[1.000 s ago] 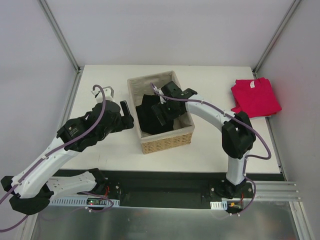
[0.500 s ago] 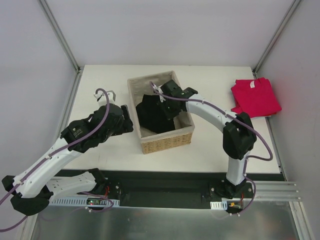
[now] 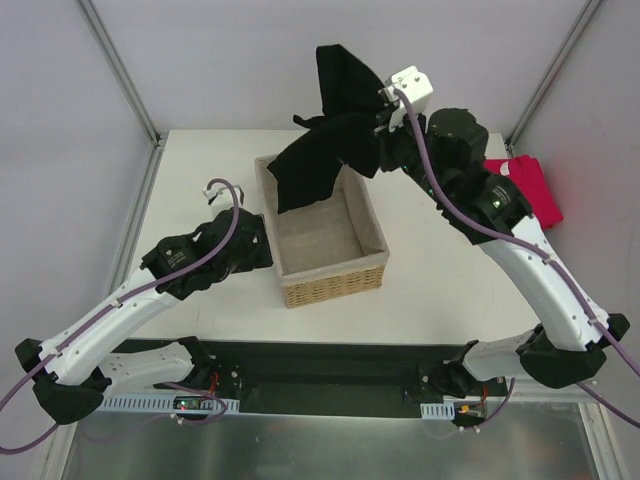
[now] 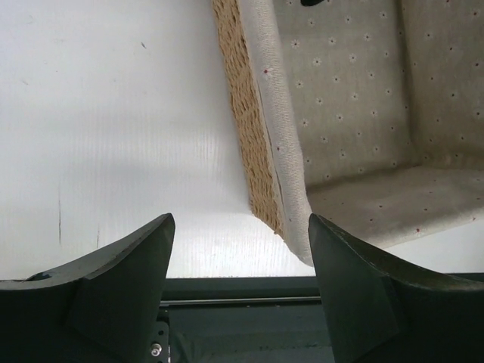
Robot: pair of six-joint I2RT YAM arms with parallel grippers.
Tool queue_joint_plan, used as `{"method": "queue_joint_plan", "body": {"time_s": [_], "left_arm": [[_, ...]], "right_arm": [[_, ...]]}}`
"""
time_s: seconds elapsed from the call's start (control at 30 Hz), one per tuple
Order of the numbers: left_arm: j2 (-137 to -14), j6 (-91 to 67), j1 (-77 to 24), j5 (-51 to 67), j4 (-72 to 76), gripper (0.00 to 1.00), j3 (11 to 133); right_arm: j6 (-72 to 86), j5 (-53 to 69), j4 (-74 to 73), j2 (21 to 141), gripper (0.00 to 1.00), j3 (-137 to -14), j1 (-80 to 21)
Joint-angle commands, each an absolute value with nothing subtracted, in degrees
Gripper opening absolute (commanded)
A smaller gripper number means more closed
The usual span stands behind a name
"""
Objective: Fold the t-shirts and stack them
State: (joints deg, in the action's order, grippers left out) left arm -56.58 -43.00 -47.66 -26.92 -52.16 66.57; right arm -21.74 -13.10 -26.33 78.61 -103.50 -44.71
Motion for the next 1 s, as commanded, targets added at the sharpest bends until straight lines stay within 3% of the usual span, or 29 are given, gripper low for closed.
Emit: {"method": "queue_joint_plan", "body": {"time_s": [0.0, 0.17, 0.53, 0.67, 0.97], "left_arm": [[-57.1, -42.4, -48.1, -25.4, -50.3, 0.71, 65.8], [-57.7, -42.2, -48.1, -24.3, -49.8, 0.7, 65.2], [-58.9, -41.9, -48.1, -22.2, -48.1, 0.7, 64.2], [-59.2, -41.8, -48.0, -21.5, -47.6, 0.7, 64.2], [-60.7, -41.9, -48.1, -20.0, -46.9, 0.69, 64.0]], "right_arm": [[-26.0, -16.7, -21.7, 79.2, 0.01, -105.5, -44.8], [-27.7, -20.2, -19.4, 77.8, 0.01, -106.0, -45.0], [-54.6, -41.6, -12.1, 72.7, 0.01, -104.4, -45.4], [-59.2, -42.2, -5.8, 69.6, 0.01, -101.2, -44.9], [-66.6, -41.8, -1.8, 71.5, 0.01, -108.2, -44.1]]}}
